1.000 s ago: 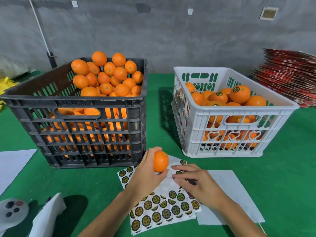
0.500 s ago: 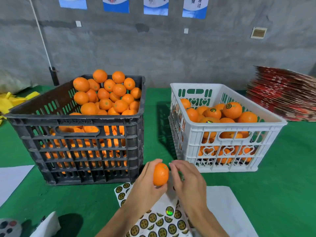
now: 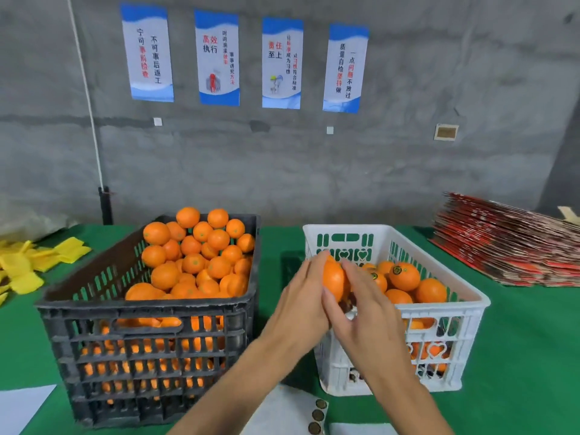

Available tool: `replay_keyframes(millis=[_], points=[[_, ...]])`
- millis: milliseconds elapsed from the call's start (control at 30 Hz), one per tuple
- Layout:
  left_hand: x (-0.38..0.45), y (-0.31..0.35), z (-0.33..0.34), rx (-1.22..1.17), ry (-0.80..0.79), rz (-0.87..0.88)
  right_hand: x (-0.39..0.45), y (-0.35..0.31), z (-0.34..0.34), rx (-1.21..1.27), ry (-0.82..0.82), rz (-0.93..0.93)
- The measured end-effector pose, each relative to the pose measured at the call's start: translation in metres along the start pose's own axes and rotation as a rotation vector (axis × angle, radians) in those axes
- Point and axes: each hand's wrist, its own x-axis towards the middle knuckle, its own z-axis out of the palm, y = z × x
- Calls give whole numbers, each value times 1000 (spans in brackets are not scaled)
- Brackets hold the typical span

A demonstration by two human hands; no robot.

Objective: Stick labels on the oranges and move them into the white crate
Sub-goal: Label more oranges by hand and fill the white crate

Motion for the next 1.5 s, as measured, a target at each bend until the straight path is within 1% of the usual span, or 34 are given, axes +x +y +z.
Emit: replay_keyframes(millis=[100, 200, 267, 367, 400, 467, 533, 633, 700, 800, 867, 933, 1033, 1100, 1200, 1300, 1400, 1500], points=[[37, 15, -2, -30, -144, 5, 25, 12, -8, 16, -7, 24], [63, 25, 2, -156, -278, -8, 44, 29, -9, 8, 44, 114], [73, 23, 6, -156, -300, -8, 53, 41, -6, -73, 26, 164], [82, 7, 3, -54, -239, -40, 67, 56, 2, -251, -54, 201], [85, -1, -3, -15, -209, -49, 71, 56, 7, -329, -94, 179], [89, -18, -19, 74, -156, -47, 80, 48, 22, -418, -159, 61], [93, -37, -39, 177, -110, -51, 91, 31, 43, -385, -192, -46], [99, -71, -71, 310, -76, -133, 113, -1, 80, -236, -200, -92], [102, -98, -92, 376, -77, -195, 131, -21, 107, -132, -235, -116], [107, -143, -121, 462, -90, -290, 158, -45, 152, -28, -343, -109], [113, -175, -139, 528, -84, -324, 172, -57, 181, -1, -452, -73], [122, -205, -157, 643, -75, -370, 186, -67, 207, -4, -543, -60], [132, -251, -183, 871, -100, -516, 200, -74, 240, 20, -620, -94], [134, -282, -198, 951, -96, -602, 206, -73, 256, 51, -641, -115], [132, -322, -213, 954, -91, -689, 211, -69, 271, 105, -668, -106], [137, -339, -216, 934, -73, -672, 215, -66, 277, 113, -660, -98], [144, -329, -216, 923, -42, -597, 214, -64, 277, 114, -637, -98], [152, -286, -217, 783, 14, -486, 212, -70, 267, 129, -584, -107]])
